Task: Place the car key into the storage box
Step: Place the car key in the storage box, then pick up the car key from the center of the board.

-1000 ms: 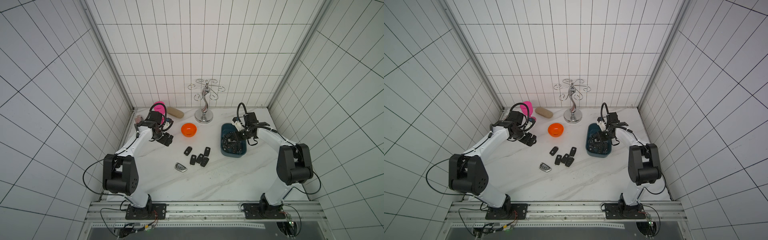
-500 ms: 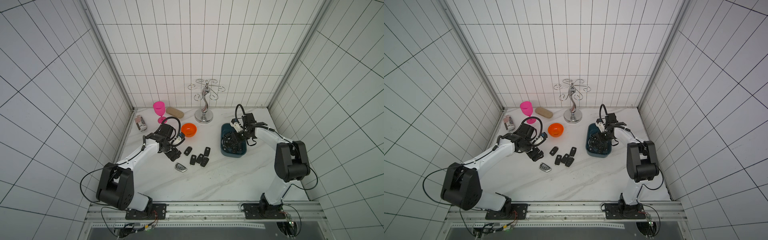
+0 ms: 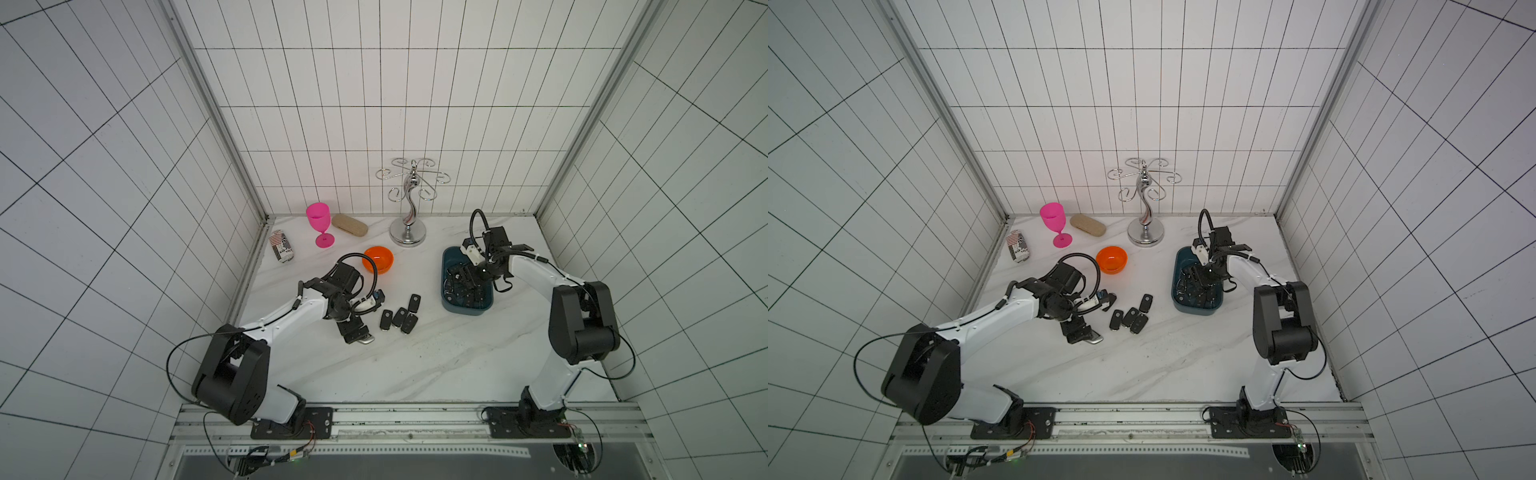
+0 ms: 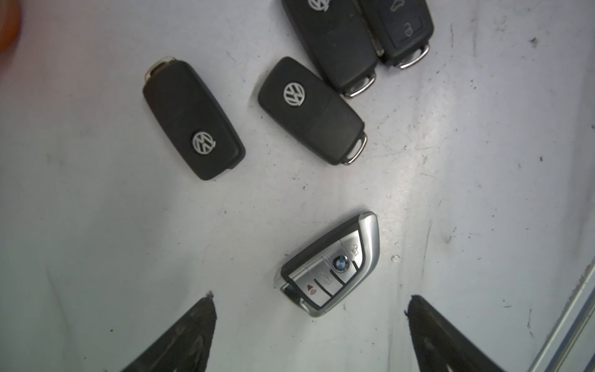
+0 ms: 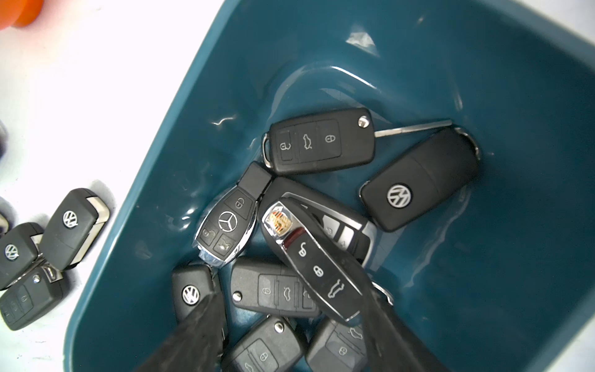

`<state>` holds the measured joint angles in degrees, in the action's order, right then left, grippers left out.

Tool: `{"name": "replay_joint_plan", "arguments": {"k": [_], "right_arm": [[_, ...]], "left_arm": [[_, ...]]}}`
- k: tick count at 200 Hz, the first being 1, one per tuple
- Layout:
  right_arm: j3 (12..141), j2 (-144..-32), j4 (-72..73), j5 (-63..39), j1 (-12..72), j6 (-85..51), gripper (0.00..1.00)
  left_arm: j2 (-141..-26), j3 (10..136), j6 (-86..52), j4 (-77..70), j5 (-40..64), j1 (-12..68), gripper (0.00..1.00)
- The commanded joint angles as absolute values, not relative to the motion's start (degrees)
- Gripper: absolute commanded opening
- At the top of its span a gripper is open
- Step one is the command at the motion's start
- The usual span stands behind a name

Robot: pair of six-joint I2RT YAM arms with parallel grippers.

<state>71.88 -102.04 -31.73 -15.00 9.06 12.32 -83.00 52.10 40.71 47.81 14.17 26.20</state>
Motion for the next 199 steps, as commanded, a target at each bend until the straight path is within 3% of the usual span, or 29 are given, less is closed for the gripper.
{"name": "replay_joint_plan", "arguments": {"k": [1, 49, 199], "right_arm": [[73.21, -99.38, -32.74, -14.24, 9.27, 13.54, 0.73], [72.86, -96.77, -32.7, -14.92, 8.56, 12.64, 0.74], [70.81, -95.03, -32.36, -15.42, 7.66, 11.5, 0.75]], "left_arm": [[-81.95, 50.12, 49.38, 49.11, 17.25, 26.54, 0.89], [-78.32, 41.64, 62.43, 43.71, 15.42, 27.2, 0.88], [-89.87, 45.43, 66.76, 32.93, 11.21, 26.58, 0.86]]}}
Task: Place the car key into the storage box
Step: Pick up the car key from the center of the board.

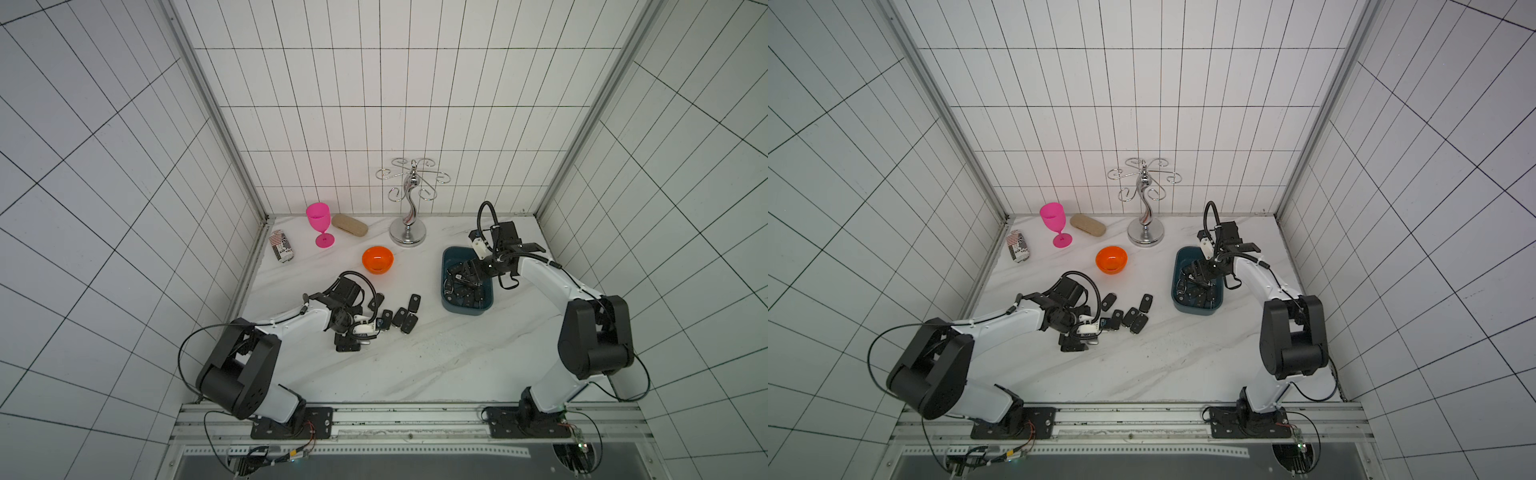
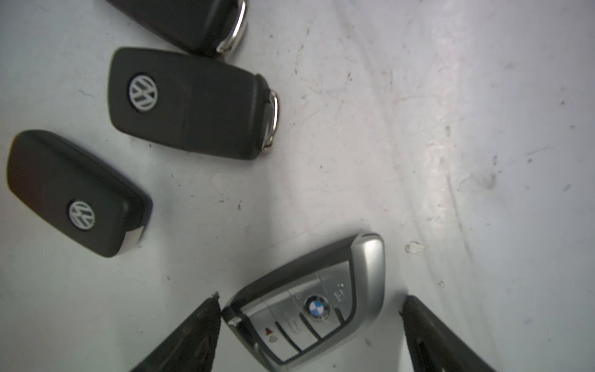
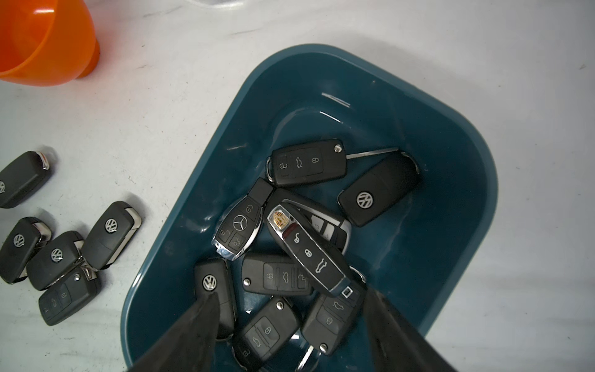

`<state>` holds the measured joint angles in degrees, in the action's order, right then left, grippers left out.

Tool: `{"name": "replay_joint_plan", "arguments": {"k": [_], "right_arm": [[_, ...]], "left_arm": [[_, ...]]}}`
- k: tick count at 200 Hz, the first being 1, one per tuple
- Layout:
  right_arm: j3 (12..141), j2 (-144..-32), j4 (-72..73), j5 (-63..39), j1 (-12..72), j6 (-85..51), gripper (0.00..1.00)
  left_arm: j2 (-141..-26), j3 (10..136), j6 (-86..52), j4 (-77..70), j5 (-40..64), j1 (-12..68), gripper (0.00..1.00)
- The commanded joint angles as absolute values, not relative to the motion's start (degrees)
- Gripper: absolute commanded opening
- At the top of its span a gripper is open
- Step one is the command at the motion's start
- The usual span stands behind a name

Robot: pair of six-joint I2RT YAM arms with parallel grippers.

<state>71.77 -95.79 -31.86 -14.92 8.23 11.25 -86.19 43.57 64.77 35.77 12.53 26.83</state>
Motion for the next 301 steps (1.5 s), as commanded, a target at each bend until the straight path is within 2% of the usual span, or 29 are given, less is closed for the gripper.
{"name": "replay_joint_plan", "arguments": {"k": [1, 27, 79, 146, 180, 209, 257, 267, 301], "right_arm": [[70.78, -94.98, -32.35, -15.44, 7.7, 11.51, 0.75], [70.41, -94.7, -32.34, -15.64, 7.3, 11.51, 0.75], [70.58, -94.72, -32.35, -15.9, 6.73, 11.35, 0.74], [71.03, -95.61, -32.26, -17.37, 6.66, 10.9, 0.73], [70.69, -94.85, -32.25, -18.2, 6.6, 11.12, 0.73], [70.61, -92.81, -32.96, -22.19, 6.54, 11.08, 0.75], [72.1, -88.7, -33.41, -38.07, 7.78, 4.94, 0.83], [71.6, -88.4, -32.07, -40.91, 8.73, 2.79, 0.83], [71.0, -89.88, -29.48, -46.01, 12.92, -1.03, 0.83]], "left_arm": [[-90.07, 45.52, 66.73, 32.94, 11.19, 26.6, 0.86], [-93.18, 47.56, 66.71, 33.35, 10.97, 26.45, 0.86], [-91.7, 47.62, 65.56, 39.08, 11.69, 26.21, 0.63], [-87.12, 42.63, 62.89, 39.25, 10.62, 26.04, 0.52], [-89.98, 45.5, 60.62, 39.96, 9.44, 25.99, 0.29], [-88.85, 47.22, 58.85, 39.13, 11.28, 25.87, 0.27], [-83.3, 56.74, 49.81, 38.5, 20.8, 26.09, 0.26], [-82.7, 59.27, 47.75, 37.32, 22.87, 26.35, 0.22], [-83.92, 66.39, 41.46, 30.61, 27.84, 28.03, 0.22]]}}
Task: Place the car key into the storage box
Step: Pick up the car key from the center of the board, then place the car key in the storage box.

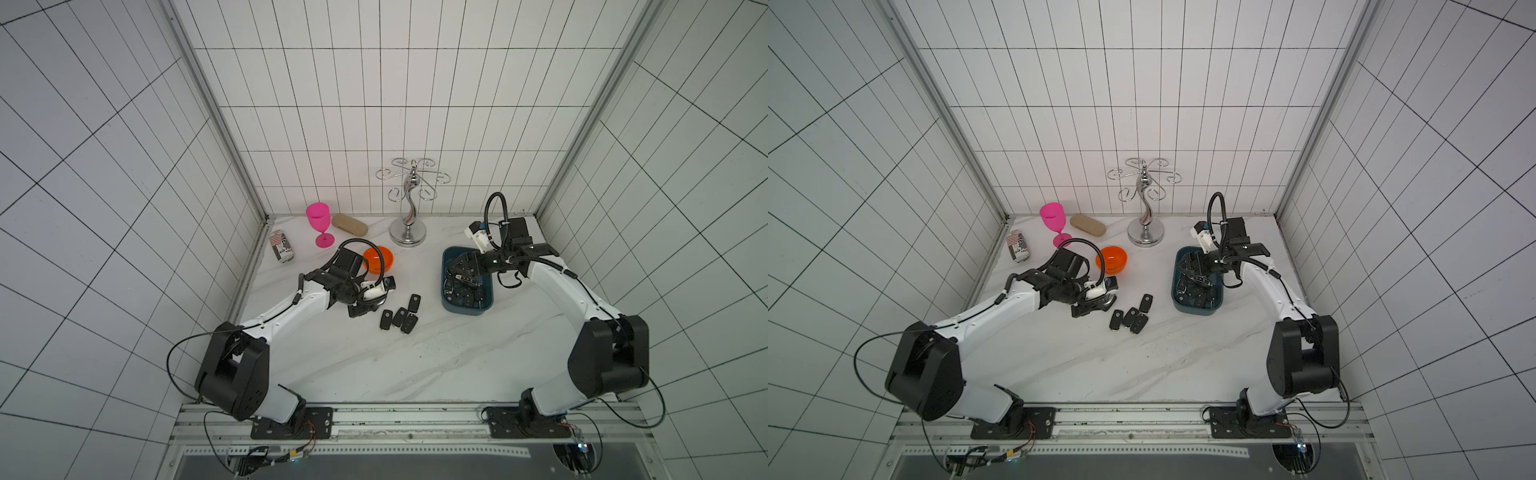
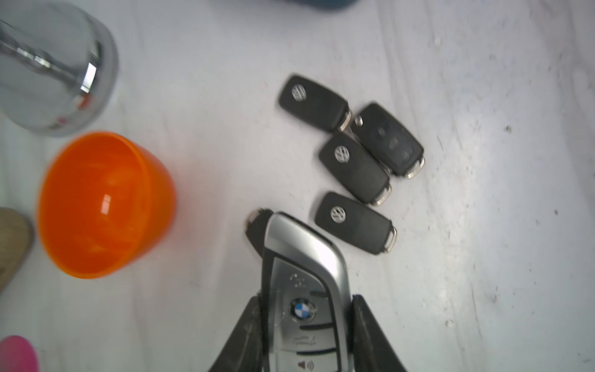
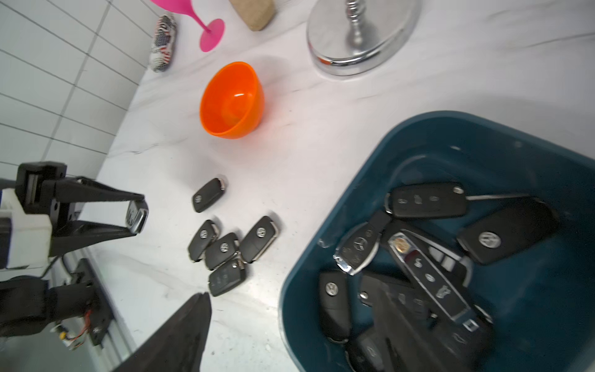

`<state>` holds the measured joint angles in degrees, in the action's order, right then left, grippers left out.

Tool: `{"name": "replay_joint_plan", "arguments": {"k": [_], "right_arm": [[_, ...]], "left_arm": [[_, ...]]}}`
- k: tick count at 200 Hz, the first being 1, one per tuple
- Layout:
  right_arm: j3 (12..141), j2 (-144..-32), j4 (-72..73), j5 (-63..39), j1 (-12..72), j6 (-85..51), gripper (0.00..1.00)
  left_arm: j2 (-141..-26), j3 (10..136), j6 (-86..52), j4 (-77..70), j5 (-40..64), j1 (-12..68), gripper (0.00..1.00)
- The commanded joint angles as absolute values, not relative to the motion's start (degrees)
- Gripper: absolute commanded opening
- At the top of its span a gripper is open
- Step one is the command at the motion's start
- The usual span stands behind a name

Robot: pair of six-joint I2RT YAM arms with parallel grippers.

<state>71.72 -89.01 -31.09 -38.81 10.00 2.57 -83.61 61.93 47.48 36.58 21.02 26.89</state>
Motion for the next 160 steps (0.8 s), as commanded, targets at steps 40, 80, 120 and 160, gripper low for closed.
{"name": "replay_joint_plan", "arguments": {"k": [40, 80, 120, 160], "right_arm": [[70.42, -91.16, -22.75, -52.25, 14.2, -8.41, 0.78], [69.07, -92.17, -15.56, -56.08, 15.42, -14.72, 0.76], [69.21, -93.45, -13.8, -58.37, 16.23, -16.7, 0.67], [68.99, -94.22, -13.67, -59.21, 16.47, -16.96, 0.62]], "left_arm": [[-89.28, 75.1, 40.23, 31.94, 29.6, 31.18, 0.22], [-94.37, 78.76, 41.12, 30.93, 28.02, 33.46, 0.21], [-98.62, 82.15, 41.57, 29.51, 26.47, 35.27, 0.21], [-101.39, 85.79, 41.66, 29.6, 24.39, 37.05, 0.21]]}}
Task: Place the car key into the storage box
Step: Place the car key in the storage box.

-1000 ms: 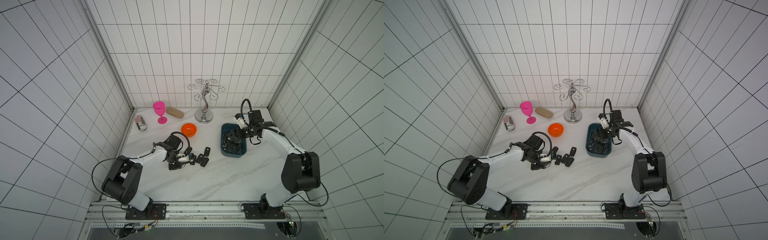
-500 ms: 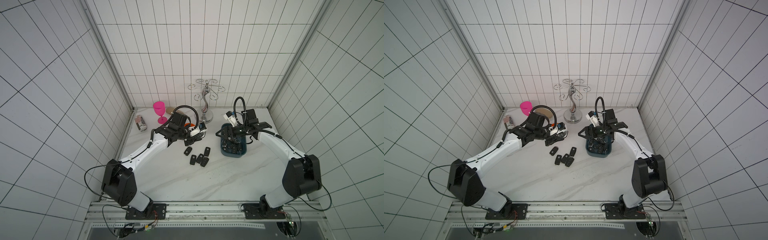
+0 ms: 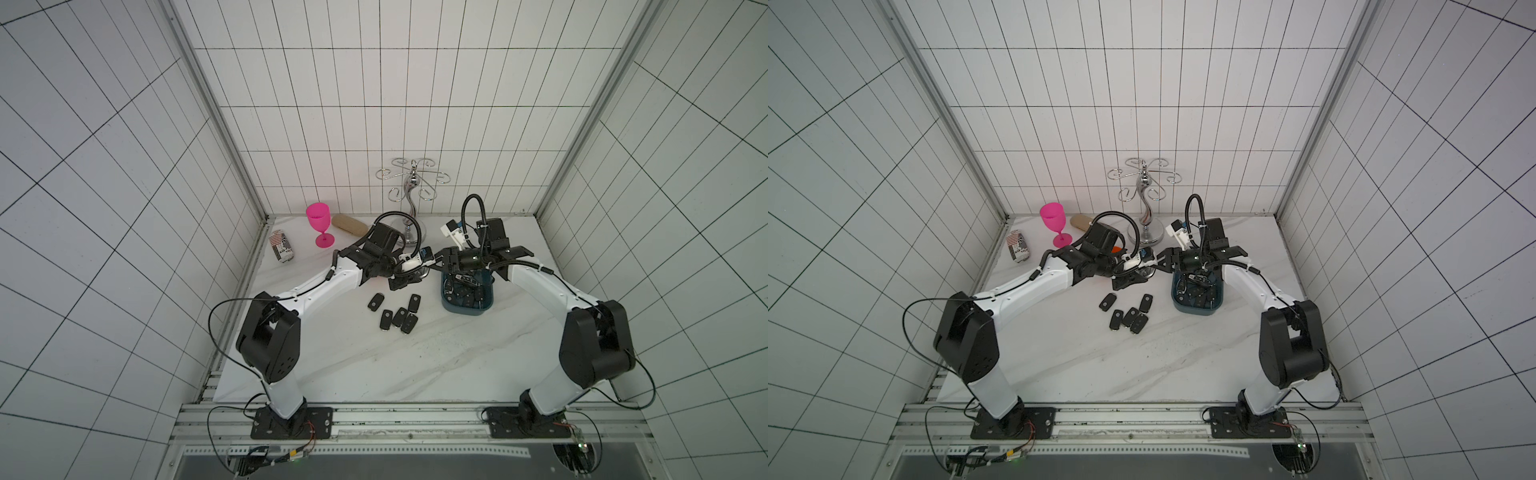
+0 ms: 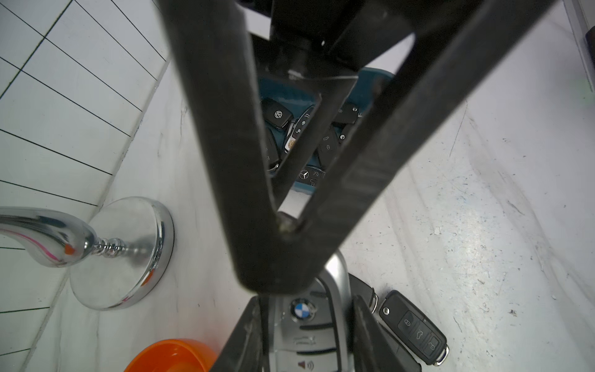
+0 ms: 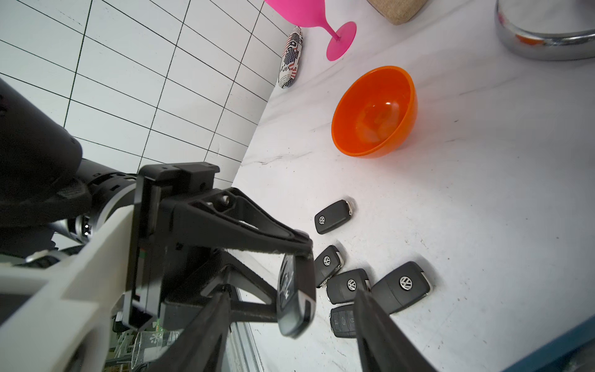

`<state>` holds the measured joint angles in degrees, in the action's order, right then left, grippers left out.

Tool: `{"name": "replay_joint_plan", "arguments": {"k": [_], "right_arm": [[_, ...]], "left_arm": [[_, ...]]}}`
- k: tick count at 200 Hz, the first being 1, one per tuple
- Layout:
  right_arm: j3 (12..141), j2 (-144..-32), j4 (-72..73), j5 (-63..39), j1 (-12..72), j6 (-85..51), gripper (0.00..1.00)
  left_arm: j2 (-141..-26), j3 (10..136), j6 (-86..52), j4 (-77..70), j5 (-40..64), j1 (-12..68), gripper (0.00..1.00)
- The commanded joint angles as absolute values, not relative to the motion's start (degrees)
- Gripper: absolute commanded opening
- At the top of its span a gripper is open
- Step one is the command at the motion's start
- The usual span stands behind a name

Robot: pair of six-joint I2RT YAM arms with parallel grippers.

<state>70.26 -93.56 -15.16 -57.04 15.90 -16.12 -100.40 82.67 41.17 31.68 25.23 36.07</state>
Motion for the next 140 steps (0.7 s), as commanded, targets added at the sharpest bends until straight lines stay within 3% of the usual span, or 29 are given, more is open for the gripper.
{"name": "replay_joint_plan", "arguments": {"k": [1, 19, 43, 69, 93, 129, 133, 140], "right_arm": [[68.95, -94.22, -13.64, -59.18, 16.45, -16.92, 0.62], [68.64, -94.46, -13.61, -59.15, 16.48, -16.88, 0.6], [68.97, -95.36, -13.6, -60.06, 16.85, -16.96, 0.49], [69.3, -95.98, -13.71, -60.73, 17.42, -16.73, 0.32], [69.55, -96.17, -13.93, -60.73, 17.84, -16.44, 0.0], [69.88, -96.41, -15.18, -60.09, 18.02, -15.32, 0.0], [69.96, -96.25, -15.4, -59.89, 18.01, -15.07, 0.0], [70.0, -96.0, -16.15, -59.11, 17.94, -14.27, 0.0]], "left_arm": [[-101.41, 85.83, 41.7, 29.57, 24.32, 37.07, 0.21], [-101.86, 86.47, 41.75, 29.36, 24.21, 37.31, 0.22], [-102.46, 87.26, 41.84, 29.02, 23.34, 37.7, 0.22], [-103.08, 87.71, 42.21, 28.63, 22.69, 37.91, 0.22], [-103.99, 88.17, 42.75, 27.99, 21.23, 38.45, 0.23], [-106.29, 90.32, 42.61, 27.78, 17.94, 40.22, 0.28], [-106.53, 90.55, 42.39, 27.72, 17.5, 40.47, 0.31], [-106.85, 90.77, 41.86, 27.69, 16.79, 40.68, 0.48]]}}
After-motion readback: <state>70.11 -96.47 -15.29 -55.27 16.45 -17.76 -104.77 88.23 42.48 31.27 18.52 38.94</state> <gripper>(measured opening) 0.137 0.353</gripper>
